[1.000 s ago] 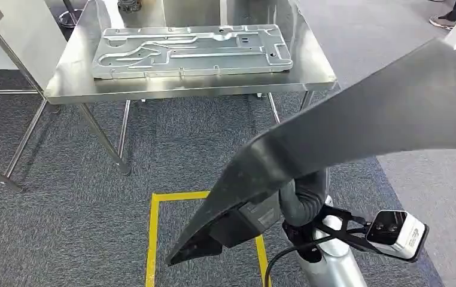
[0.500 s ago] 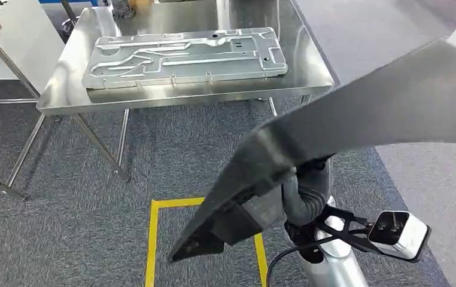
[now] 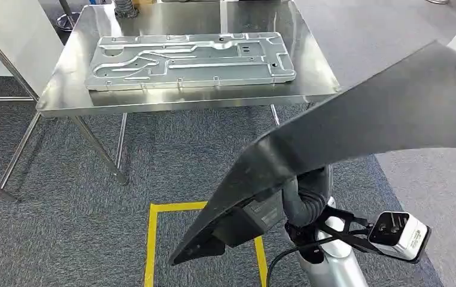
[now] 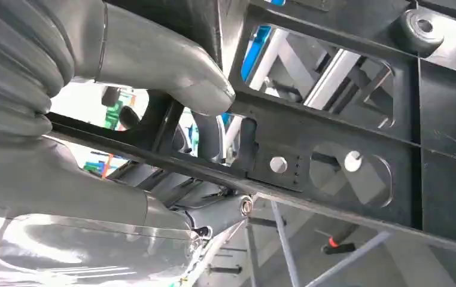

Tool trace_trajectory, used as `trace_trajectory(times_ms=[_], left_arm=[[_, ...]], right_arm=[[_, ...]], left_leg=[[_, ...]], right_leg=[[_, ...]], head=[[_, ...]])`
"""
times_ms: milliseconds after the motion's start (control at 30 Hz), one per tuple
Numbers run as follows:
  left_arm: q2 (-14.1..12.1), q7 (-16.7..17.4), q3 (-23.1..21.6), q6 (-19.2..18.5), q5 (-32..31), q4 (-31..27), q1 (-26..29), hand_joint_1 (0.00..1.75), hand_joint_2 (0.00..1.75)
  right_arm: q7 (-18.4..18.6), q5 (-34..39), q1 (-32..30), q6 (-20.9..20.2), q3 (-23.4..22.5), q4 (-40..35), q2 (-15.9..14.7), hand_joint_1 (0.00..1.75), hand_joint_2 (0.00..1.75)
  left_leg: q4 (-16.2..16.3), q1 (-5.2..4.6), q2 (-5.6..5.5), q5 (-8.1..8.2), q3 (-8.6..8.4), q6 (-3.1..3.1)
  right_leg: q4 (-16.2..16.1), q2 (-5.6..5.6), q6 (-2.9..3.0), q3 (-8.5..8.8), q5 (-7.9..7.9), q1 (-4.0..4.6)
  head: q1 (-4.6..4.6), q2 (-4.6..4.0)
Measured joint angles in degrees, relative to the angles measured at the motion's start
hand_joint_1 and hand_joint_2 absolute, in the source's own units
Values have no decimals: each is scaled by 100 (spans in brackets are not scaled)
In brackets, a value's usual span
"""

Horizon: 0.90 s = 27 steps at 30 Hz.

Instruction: Take the parts from the cabinet and place them on the table.

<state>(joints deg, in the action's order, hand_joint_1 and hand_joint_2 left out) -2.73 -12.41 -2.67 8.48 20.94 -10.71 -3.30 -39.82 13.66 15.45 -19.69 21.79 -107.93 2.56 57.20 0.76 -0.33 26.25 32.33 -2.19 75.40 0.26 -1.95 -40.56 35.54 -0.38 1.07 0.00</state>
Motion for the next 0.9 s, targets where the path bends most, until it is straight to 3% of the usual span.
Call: trace_trajectory(times_ms=[33, 67, 167, 200, 300, 367, 400, 500, 533, 567, 600, 667, 700, 733, 833, 867, 900], left_arm=[[0, 2, 0, 0, 0, 0, 10, 0, 0], [0, 2, 0, 0, 0, 0, 17, 0, 0], [7, 2, -2, 0, 0, 0, 7, 0, 0], [7, 4, 0, -2, 0, 0, 12, 0, 0], [4, 2, -2, -9, -13, 0, -11, 0, 0], [-2, 13, -2, -9, -15, 0, -16, 0, 0], [7, 13, -2, -9, -17, 0, -21, 0, 0], [-2, 15, -2, -9, -15, 0, -22, 0, 0], [-2, 15, -2, -9, -15, 0, -16, 0, 0], [0, 24, -2, -9, -13, 0, 3, 0, 0], [0, 24, -2, -9, -11, 0, 13, 0, 0], [-4, 24, -2, -9, -9, 0, 6, 0, 0], [-13, 26, 0, -9, 0, 0, 17, 0, 0], [-20, 37, 0, -9, 0, 0, 20, 0, 0], [-22, 50, 2, 7, 0, 0, 2, 0, 0], [-15, 59, 2, 9, 0, 0, 7, 0, 0], [-15, 66, 4, 11, 2, 0, 19, 0, 0]], right_arm=[[0, 0, -5, 2, 0, 9, 0, 150, 175], [0, 0, -6, 2, -4, 11, 0, 150, 175], [0, 0, -4, 2, -7, 11, 0, 150, 175], [0, 0, 0, 2, -7, 20, 0, 150, 175], [2, 0, 16, 13, -9, 24, 0, 150, 175], [2, 0, 26, 17, -11, 24, 2, 150, 175], [2, 0, 37, 22, -11, 24, 0, 150, 175], [2, 9, 51, 35, -11, 33, 0, 150, 175], [2, 11, 50, 35, -9, 42, 0, 150, 175], [2, 13, 50, 35, -11, 46, 0, 150, 175], [2, 15, 50, 37, -9, 50, 0, 150, 175], [2, 24, 52, 46, -9, 57, 0, 150, 175], [2, 35, 51, 57, -9, 61, 0, 150, 175], [2, 44, 64, 66, -9, 66, 0, 150, 175], [4, 66, 62, 129, -7, 68, 0, 150, 175], [4, 72, 66, 133, -7, 63, 0, 150, 175], [4, 72, 74, 138, -4, 63, 0, 150, 175]], left_leg=[[0, 0, -2, 24, -27, 6], [0, 1, -6, 50, -66, 13], [0, 0, -23, 163, -237, 61], [-7, -24, -25, 199, -244, 109], [-39, -11, -12, 240, -245, 199], [-40, -4, -7, 300, -317, 265], [164, -7, 2, 400, -256, 284], [1546, 0, 2, 972, 520, 336], [1834, 0, 2, 1001, 725, 338], [1823, 0, 2, 859, 795, 329], [1520, 0, 3, 577, 720, 309], [471, -11, 3, -106, 316, 236], [146, -33, 1, -186, 172, 179], [57, -66, 3, -158, 132, 173], [58, -79, -7, -124, 173, 121], [-7, -18, -2, -142, 115, 84], [-27, -17, -2, -131, 80, 64]], right_leg=[[101, -1, -2, -125, -61, -4], [-84, -2, 2, -94, -276, -7], [-1534, -6, 68, 498, -1204, -3], [-1705, -11, 96, 601, -1113, 26], [-1781, 14, 179, 611, -1064, 60], [-1875, 14, 252, 705, -1067, 4], [-1902, 1, 286, 763, -1042, 13], [-1897, -22, 341, 820, -973, 33], [-1895, -19, 344, 840, -950, 40], [-1894, -6, 345, 877, -922, 48], [-1894, 4, 342, 928, -886, 57], [-1893, 5, 323, 1062, -801, 76], [-1899, 0, 304, 1085, -761, 69], [-1862, 9, 273, 1063, -745, 107], [-1901, 8, 192, 1056, -726, 71], [-1878, 6, 144, 1068, -681, 90], [-1732, -3, 105, 1036, -614, 81]], head=[[0, 0], [-2, 0], [-2, 0], [-2, 0], [-2, 0], [-2, 0], [0, 0], [0, 0], [0, 0], [0, 0], [0, 0], [0, 0], [-2, 0], [0, 0], [0, 0], [0, 0], [0, 0]])
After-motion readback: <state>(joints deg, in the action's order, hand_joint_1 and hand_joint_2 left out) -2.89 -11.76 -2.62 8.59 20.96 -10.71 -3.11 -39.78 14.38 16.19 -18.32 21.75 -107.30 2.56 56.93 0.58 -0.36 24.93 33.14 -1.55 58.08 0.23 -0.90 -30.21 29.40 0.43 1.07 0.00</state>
